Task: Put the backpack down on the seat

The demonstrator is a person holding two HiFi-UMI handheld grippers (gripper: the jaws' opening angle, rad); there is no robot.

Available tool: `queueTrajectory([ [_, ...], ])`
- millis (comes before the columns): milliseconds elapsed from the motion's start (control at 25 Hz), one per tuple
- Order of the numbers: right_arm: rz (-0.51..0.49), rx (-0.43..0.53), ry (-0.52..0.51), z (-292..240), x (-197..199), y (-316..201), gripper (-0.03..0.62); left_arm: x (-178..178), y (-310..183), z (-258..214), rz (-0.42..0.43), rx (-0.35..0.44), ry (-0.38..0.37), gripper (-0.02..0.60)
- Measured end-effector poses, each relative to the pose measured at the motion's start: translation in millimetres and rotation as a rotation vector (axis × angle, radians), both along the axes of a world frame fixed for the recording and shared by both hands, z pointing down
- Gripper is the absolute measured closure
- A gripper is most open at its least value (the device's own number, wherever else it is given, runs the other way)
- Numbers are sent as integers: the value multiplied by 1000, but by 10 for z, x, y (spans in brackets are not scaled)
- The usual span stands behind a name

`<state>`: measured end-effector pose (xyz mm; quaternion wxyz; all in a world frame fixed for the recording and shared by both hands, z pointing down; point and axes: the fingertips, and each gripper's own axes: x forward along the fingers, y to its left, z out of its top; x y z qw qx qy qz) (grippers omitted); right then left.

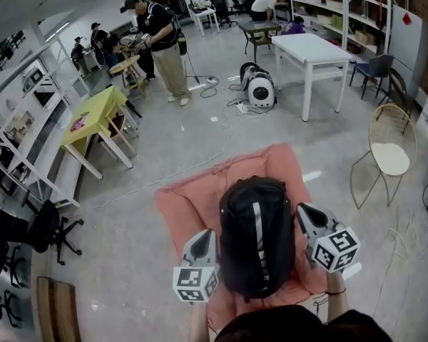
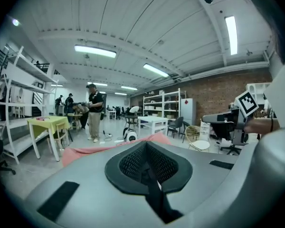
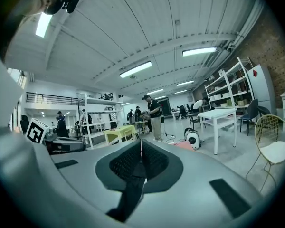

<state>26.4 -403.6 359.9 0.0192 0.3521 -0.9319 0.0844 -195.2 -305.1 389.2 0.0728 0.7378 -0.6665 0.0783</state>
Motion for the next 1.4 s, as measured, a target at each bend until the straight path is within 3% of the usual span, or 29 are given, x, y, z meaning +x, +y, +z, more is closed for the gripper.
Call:
queueTrajectory([
  [520,19,76,-30,-254,158,20,580,-193,151,-300,-68,87,-24,566],
  [1400,45,67,-1,-87,260,-66,580,-204,116,-289,-78,104,-31,565],
])
